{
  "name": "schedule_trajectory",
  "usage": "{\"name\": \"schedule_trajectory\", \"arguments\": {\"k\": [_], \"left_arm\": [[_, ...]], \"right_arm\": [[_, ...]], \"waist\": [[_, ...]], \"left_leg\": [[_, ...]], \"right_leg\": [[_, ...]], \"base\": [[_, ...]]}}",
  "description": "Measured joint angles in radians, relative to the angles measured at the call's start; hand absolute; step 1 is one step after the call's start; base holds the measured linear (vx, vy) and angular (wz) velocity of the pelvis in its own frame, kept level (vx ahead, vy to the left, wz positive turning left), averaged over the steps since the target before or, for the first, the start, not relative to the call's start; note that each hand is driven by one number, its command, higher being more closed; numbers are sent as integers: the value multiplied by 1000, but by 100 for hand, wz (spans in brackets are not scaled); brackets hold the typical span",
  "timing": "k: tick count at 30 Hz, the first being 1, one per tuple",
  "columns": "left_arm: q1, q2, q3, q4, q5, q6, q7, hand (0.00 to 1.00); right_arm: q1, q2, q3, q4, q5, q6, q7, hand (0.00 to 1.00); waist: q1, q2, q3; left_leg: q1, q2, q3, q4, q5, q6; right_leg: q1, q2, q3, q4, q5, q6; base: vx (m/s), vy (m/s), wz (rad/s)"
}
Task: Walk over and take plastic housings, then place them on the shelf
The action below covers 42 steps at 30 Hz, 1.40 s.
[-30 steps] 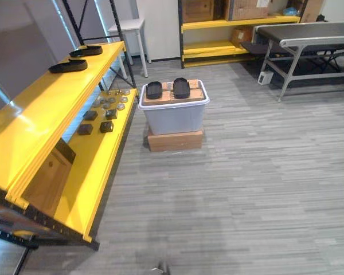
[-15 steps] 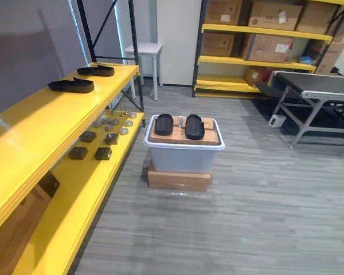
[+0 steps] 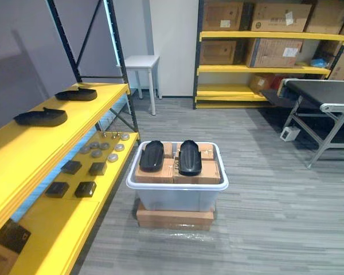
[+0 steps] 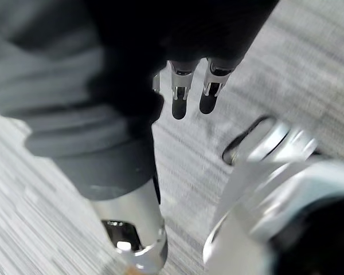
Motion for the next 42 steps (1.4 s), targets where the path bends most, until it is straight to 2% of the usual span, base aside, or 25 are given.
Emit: {"name": "schedule_trajectory", "arguments": {"k": [1,2,3,4,5,6,7,8,9,10,11,12,14,15,16,17,18,20,22,25,28,32,34,37,42], "left_arm": [[5,1,-17,7,1,1,1,0],[8,29,-49,22,2,1,5,0],[-4,55,-94,23,12,-1,7,0],[-15,72,-112,21,14,-2,7,0],[-36,90,-141,19,17,-4,6,0],[-43,95,-166,16,20,-6,8,0],[-43,100,-187,7,20,-9,9,0],[-44,108,-219,0,20,-9,13,0],[-52,121,-265,-3,19,-9,22,0],[-52,127,-295,-10,19,-10,24,0],[-52,133,-309,-25,18,-11,26,0],[-52,135,-320,-46,4,-20,31,0],[-65,137,-328,-75,-44,-38,46,0],[-75,145,-337,-85,-71,-51,57,0],[-78,152,-341,-93,-82,-57,58,0],[-77,121,-348,-82,-102,-59,60,0],[-61,98,-352,-80,-117,-61,58,0],[-50,75,-365,-77,-118,-60,59,0],[-54,62,-367,-78,-118,-61,57,0],[-71,62,-380,-77,-115,-64,58,0],[-111,68,-407,-79,-94,-72,66,0],[-196,80,-450,-92,-77,-81,96,0],[-233,79,-487,-109,-80,-92,112,0],[-251,85,-515,-108,-109,-107,132,0],[-275,102,-555,-95,-132,-119,150,0]], "right_arm": [[-7,-10,8,-3,0,-2,-1,0],[-17,-3,64,-9,-4,-6,-11,0],[-21,-1,154,-16,-24,-7,-13,0],[-21,1,188,-31,-40,-7,-15,0],[-21,4,255,-94,-67,-7,-26,0],[-18,3,315,-176,-90,-7,-39,0],[-14,4,377,-275,-124,-9,-52,0],[-15,4,423,-371,-147,-13,-59,0],[-8,2,465,-483,-204,-25,-72,0],[-1,2,486,-554,-238,-33,-85,0],[11,0,509,-616,-260,-44,-99,0],[29,0,531,-685,-288,-55,-116,0],[54,6,550,-776,-316,-67,-133,0],[73,13,551,-832,-347,-67,-144,0],[81,14,553,-852,-367,-69,-149,0],[71,-9,558,-870,-406,-68,-156,0],[73,-19,576,-923,-461,-69,-169,0],[67,-32,594,-1004,-509,-72,-181,0],[54,-33,592,-1037,-536,-80,-198,0],[-2,-30,591,-1038,-552,-82,-238,0],[-141,-27,592,-1031,-556,-80,-286,0],[-475,-47,564,-930,-577,-56,-398,0],[-679,-109,529,-811,-575,-20,-473,0],[-858,-220,512,-670,-560,1,-544,0],[-977,-369,512,-577,-528,15,-613,0]], "waist": [[1,2,-2],[16,-44,-9],[3,-59,-28],[0,-64,-33],[2,-68,-35],[4,-65,-34],[1,-65,-29],[-5,-56,-21],[-19,-54,-18],[-22,-56,-17],[-23,-56,-17],[-28,-52,-18],[-39,-55,-20],[-36,-75,-21],[-35,-93,-19],[-33,-51,-15],[-26,-33,-20],[-27,-4,-20],[-27,-5,-12],[-24,-4,15],[-9,2,75],[15,11,191],[36,34,247],[54,56,265],[58,79,281]], "left_leg": [[8,-29,1,-163,30,21],[23,-90,0,-247,114,96],[21,-118,-11,-274,112,105],[18,-124,-12,-278,108,111],[21,-130,-16,-284,90,114],[42,-134,-14,-312,56,111],[76,-140,-8,-358,41,106],[104,-142,-5,-390,42,105],[147,-143,-9,-421,45,104],[186,-146,-8,-446,49,101],[217,-145,-10,-463,58,96],[241,-138,-27,-478,69,88],[254,-133,-73,-506,83,66],[253,-148,-95,-522,92,48],[257,-163,-106,-527,90,37],[259,-128,-120,-539,102,2],[259,-105,-114,-560,107,-6],[262,-78,-115,-591,117,-22],[256,-70,-121,-600,125,-30],[243,-84,-139,-610,125,-30],[181,-104,-174,-586,126,-29],[63,-115,-206,-520,129,-24],[11,-117,-227,-489,130,-22],[-57,-119,-230,-472,133,-14],[-143,-119,-246,-410,118,7]], "right_leg": [[10,-11,-2,0,-6,20],[25,-56,0,1,-26,56],[20,-75,-12,5,11,80],[15,-77,-12,9,33,79],[-5,-81,-2,47,65,92],[-53,-86,3,147,69,103],[-139,-101,4,318,76,132],[-231,-110,28,485,96,213],[-304,-111,51,621,62,247],[-336,-118,42,651,33,239],[-350,-130,16,628,0,212],[-359,-134,-14,540,-20,189],[-381,-128,-10,334,-9,174],[-385,-125,30,138,93,151],[-395,-130,44,101,195,149],[-384,-100,24,110,189,135],[-385,-77,23,88,189,134],[-379,-46,14,53,191,130],[-366,-38,-8,19,199,118],[-340,-46,-36,-31,206,113],[-361,-67,-60,-62,234,117],[-430,-82,-81,-62,264,115],[-462,-84,-86,-60,280,112],[-523,-87,-85,-50,289,112],[-594,-92,-83,-12,290,111]], "base": [[591,268,-38],[517,219,3],[439,157,24],[534,219,51],[503,237,21],[567,296,-4],[331,176,-22],[387,175,-8],[366,87,10],[430,40,25],[398,-52,33],[366,-134,60],[316,-196,78],[267,-209,61],[311,-264,53],[290,-250,17],[275,-225,2],[211,-175,-6],[138,-104,16],[53,32,31],[-38,77,25],[-135,47,21],[-155,37,17],[-106,30,5],[-48,24,4]]}}
